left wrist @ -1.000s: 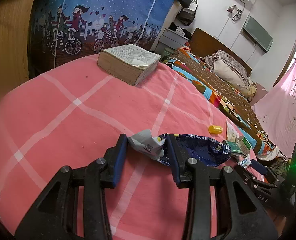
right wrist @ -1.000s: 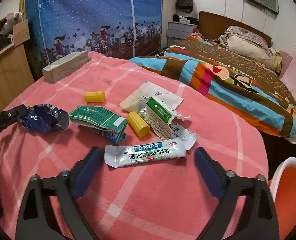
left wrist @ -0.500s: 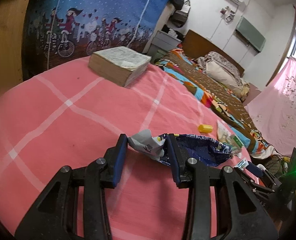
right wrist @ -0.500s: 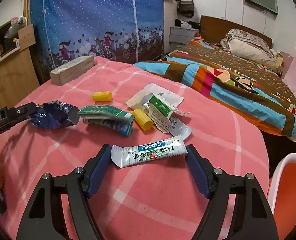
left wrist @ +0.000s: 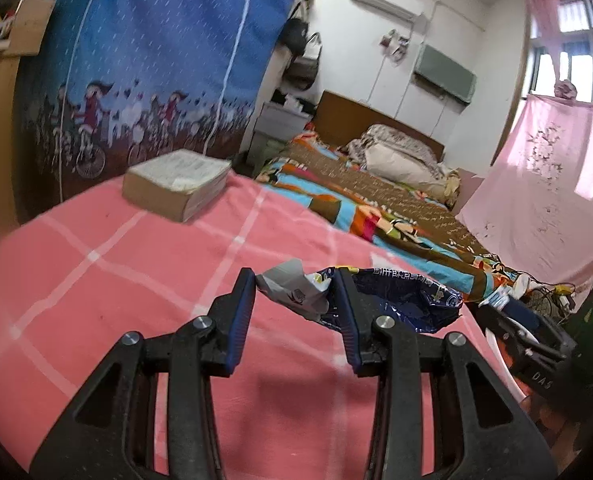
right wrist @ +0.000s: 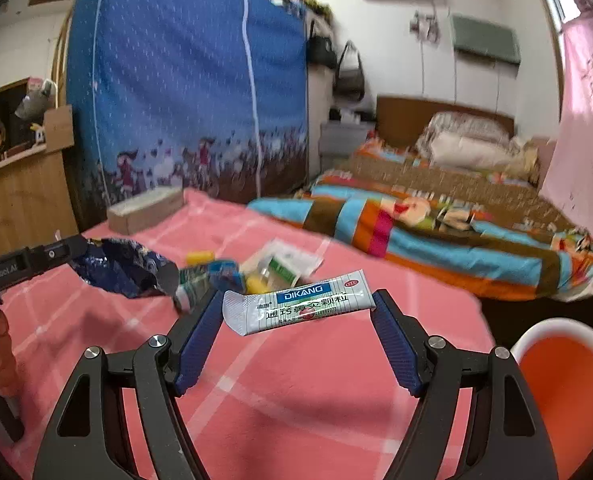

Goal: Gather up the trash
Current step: 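Grasp the white ointment tube with the right tool while the left tool holds the wrapper, then carry the wrapper and tube over the orange bucket and open both tools, then move both tools back to the trash on the bedspread, then grasp the yellow cylinder with the left tool while the right tool grasps a white packet, then carry the yellow cylinder and white packet over the orange bucket and open both tools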

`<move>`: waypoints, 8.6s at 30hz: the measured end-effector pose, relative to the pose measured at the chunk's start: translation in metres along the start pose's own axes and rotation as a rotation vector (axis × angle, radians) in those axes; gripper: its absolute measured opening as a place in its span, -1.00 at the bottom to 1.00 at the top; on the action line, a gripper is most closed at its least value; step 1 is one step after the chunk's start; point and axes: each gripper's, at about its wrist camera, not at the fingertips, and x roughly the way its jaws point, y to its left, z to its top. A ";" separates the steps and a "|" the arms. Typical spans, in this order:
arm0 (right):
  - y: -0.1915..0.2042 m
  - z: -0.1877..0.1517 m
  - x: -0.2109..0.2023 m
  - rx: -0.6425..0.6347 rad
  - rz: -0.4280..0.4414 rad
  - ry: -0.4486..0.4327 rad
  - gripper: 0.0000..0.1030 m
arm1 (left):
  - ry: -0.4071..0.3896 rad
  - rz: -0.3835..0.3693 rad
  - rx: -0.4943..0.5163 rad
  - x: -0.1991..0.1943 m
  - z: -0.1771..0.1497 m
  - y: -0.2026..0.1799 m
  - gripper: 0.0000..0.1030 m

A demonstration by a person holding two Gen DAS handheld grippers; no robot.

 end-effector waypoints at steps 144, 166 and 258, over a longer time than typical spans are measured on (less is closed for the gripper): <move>-0.027 0.027 0.069 0.076 -0.098 0.114 0.59 | 0.382 -0.044 0.180 0.135 0.020 -0.037 0.31; 0.012 0.023 0.101 -0.071 0.030 0.261 -0.48 | 0.379 -0.052 0.150 0.114 0.012 -0.032 -0.32; -0.171 -0.033 -0.175 0.239 -0.421 -0.351 -0.83 | -0.028 -0.513 0.552 0.006 -0.069 -0.322 -0.31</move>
